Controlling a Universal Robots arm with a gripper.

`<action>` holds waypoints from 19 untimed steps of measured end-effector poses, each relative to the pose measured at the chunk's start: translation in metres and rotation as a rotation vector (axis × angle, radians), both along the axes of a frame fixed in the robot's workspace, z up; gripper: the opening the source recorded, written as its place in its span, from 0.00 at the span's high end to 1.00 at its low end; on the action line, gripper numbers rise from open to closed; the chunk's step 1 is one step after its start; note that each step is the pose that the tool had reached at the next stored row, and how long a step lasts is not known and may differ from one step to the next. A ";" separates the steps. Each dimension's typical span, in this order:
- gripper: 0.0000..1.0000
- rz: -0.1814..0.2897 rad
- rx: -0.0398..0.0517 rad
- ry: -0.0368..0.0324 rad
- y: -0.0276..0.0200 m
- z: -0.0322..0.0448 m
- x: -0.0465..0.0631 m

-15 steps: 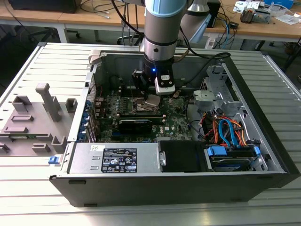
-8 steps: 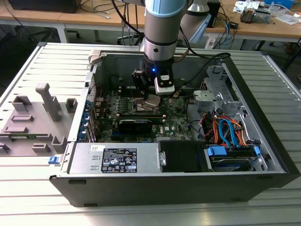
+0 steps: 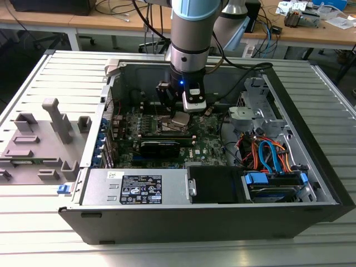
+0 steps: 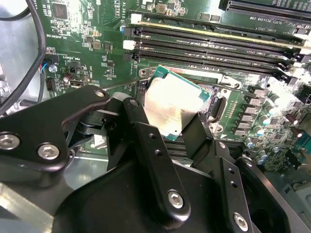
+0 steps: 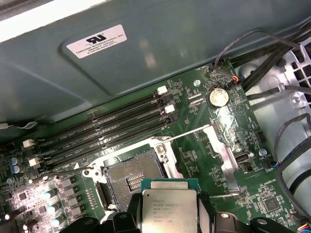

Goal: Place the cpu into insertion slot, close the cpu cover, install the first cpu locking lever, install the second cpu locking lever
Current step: 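Place the cpu into insertion slot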

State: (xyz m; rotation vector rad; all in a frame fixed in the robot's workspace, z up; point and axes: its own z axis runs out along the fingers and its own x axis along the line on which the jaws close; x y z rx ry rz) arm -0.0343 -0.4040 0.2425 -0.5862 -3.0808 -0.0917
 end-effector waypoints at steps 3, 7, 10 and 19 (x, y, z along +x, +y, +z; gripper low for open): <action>0.45 -0.004 0.0000 0.0000 0.0000 0.0000 0.000; 0.45 -0.011 0.0000 0.0000 0.0000 0.0000 0.000; 0.45 -0.014 0.0000 0.0000 0.0000 0.0000 0.000; 0.45 -0.025 0.0000 0.0000 0.0000 -0.0001 0.000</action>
